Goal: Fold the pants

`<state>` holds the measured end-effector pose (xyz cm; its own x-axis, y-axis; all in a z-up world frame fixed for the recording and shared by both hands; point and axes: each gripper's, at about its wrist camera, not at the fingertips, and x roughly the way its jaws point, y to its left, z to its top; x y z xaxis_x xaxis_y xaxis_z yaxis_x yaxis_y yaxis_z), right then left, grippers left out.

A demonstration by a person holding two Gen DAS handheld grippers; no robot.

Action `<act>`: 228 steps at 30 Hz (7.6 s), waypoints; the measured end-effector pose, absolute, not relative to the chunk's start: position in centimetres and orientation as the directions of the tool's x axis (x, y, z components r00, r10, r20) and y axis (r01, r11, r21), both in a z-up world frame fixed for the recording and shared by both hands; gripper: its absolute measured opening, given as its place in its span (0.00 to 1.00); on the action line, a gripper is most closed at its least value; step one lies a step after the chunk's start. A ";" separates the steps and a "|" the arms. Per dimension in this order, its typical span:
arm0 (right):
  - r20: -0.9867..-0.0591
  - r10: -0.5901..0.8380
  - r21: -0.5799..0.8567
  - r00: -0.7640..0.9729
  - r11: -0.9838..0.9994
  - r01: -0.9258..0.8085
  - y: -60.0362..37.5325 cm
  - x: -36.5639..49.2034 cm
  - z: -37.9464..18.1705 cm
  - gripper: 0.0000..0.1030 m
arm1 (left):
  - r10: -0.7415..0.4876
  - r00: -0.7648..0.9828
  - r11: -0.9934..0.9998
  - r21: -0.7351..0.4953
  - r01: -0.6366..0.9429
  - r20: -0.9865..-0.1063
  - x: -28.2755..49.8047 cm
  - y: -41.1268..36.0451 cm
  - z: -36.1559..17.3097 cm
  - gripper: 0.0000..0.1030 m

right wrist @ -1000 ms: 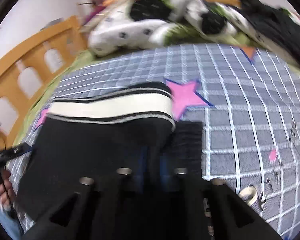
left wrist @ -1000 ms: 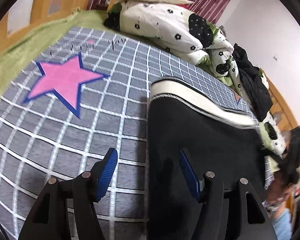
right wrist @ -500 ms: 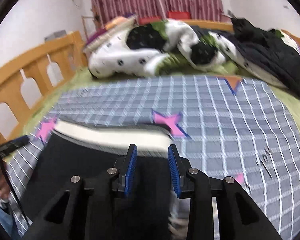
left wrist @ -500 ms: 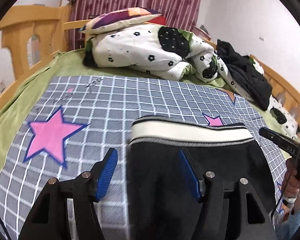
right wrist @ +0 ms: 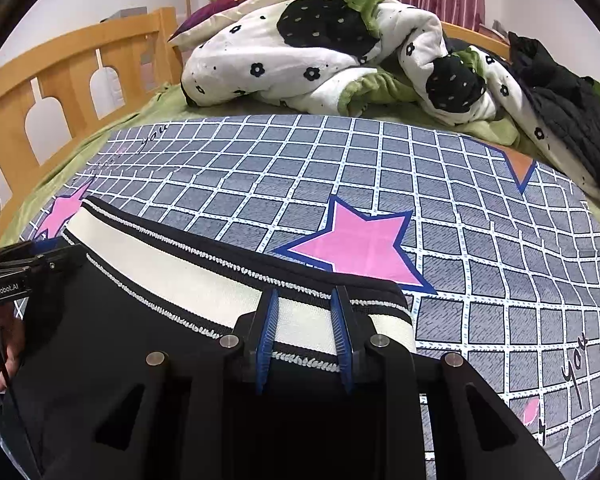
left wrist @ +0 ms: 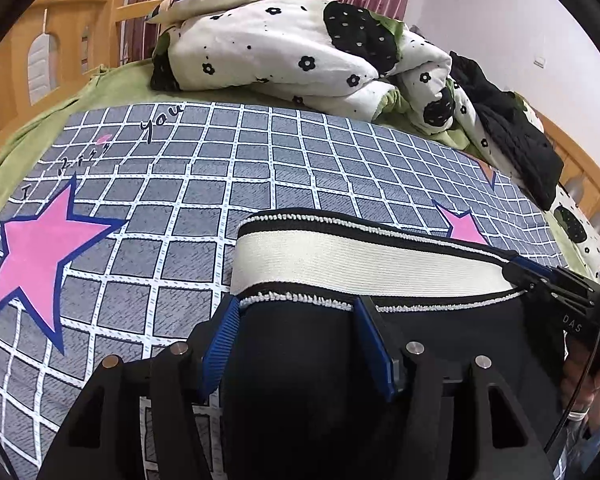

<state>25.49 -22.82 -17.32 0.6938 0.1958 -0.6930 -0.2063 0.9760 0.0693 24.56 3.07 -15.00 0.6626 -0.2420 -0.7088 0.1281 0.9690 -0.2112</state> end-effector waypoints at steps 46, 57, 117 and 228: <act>-0.698 0.159 0.076 0.698 0.986 -0.149 -24.2 6.9 -17.7 0.27 | -0.343 0.585 0.939 -0.244 0.244 -0.735 2.9 5.7 -16.5 0.58; -0.696 0.196 0.170 0.690 0.980 -0.107 -24.5 5.8 -18.1 0.27 | -0.210 0.661 0.977 -0.127 0.172 -0.721 2.3 4.5 -17.5 0.11; -0.672 0.129 0.022 0.729 0.988 -0.155 -23.2 5.5 -19.3 0.28 | -0.156 0.683 0.987 -0.087 0.134 -0.713 4.4 1.0 -15.4 0.24; -0.657 0.161 0.032 0.736 0.982 -0.186 -23.4 24.3 -17.6 0.36 | 0.011 0.699 0.987 0.120 0.107 -0.715 22.5 -1.2 -15.3 0.72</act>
